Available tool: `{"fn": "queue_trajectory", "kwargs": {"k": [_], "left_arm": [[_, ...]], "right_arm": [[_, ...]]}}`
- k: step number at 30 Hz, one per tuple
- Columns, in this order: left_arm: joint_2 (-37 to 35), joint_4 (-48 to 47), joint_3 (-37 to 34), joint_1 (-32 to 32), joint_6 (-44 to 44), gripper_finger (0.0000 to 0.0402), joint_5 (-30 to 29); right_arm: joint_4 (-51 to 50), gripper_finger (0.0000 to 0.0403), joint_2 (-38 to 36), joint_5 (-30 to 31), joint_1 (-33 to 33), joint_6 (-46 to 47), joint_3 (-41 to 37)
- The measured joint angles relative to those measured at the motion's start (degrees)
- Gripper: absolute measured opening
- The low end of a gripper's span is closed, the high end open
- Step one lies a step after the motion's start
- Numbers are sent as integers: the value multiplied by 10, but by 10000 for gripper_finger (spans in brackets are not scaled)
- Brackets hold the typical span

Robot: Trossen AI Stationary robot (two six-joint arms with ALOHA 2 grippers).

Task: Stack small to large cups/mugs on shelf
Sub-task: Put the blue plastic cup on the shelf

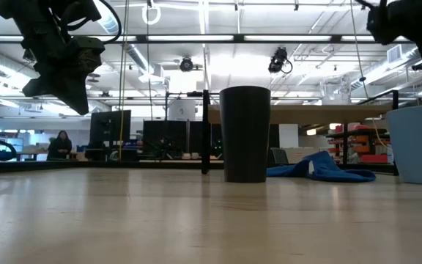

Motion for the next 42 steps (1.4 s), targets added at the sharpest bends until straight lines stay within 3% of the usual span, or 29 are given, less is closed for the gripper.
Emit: {"fn": "queue_trajectory", "kwargs": {"k": [5,21,30,42], "left_arm": [[0,0,0,0,0,38,0],[0,2,0,0,0,28,0],[0,12,0,0,0,40,0],[0,13,0,0,0,28,0]], "right_arm": [[78,107,0,0,3,-3,-50],[120,107,1,8,0,35,-120],[136,107,1,24,0,51,-130],[136,106,6,28,-31,56,-130]]}}
